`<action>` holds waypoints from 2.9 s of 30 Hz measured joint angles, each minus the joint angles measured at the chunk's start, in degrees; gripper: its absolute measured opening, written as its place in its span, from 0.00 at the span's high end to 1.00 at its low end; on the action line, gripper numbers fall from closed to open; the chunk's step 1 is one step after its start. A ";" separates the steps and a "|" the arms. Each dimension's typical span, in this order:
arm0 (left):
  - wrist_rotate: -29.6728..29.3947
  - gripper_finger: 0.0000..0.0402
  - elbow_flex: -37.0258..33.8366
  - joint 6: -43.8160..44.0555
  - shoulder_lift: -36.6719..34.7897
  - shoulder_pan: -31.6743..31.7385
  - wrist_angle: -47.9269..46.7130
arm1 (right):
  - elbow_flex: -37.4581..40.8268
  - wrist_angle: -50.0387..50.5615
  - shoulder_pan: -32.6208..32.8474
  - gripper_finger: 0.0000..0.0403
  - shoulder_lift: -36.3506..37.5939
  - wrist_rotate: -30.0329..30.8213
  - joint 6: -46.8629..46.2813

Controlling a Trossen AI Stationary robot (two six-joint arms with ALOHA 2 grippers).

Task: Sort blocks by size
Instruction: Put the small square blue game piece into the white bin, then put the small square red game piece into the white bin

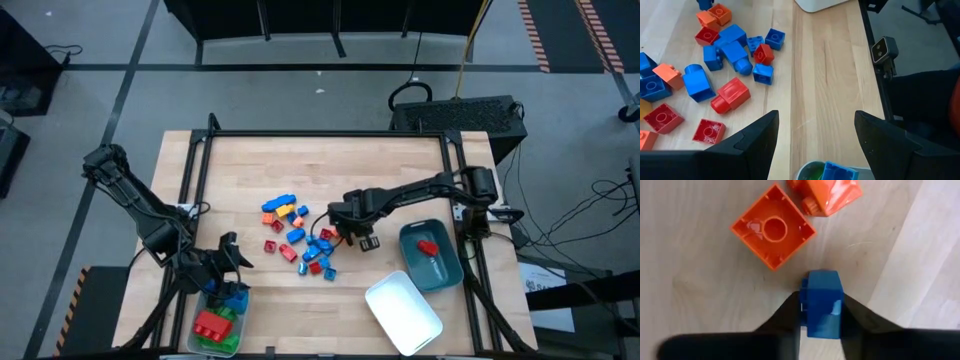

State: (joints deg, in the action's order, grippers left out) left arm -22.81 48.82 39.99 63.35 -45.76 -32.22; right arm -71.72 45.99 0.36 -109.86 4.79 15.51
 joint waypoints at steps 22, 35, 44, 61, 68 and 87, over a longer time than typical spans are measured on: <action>-1.52 0.35 0.00 -0.30 0.00 0.00 0.28 | -7.76 14.87 18.46 0.85 16.49 0.75 -31.81; -1.68 0.35 0.00 -0.33 0.00 0.00 0.17 | -7.93 10.97 35.57 0.82 14.36 0.85 -56.64; -2.67 0.35 0.00 -0.42 0.00 0.00 0.04 | -7.93 12.18 39.91 0.79 12.43 0.86 -66.97; 1.14 0.35 0.00 -18.61 0.56 14.12 9.95 | -7.93 12.62 40.52 0.57 12.43 -1.87 -72.93; 17.13 0.35 0.00 -26.52 9.26 23.36 18.96 | -7.93 12.60 40.63 0.57 12.43 -1.89 -73.36; 9.72 0.35 4.64 -28.93 33.13 24.43 28.78 | -7.91 12.56 40.79 0.57 12.43 1.33 -73.31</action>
State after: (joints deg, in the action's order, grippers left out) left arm -13.08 53.46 11.05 96.48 -21.33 -3.44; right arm -79.64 58.54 41.15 -97.43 6.12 -57.80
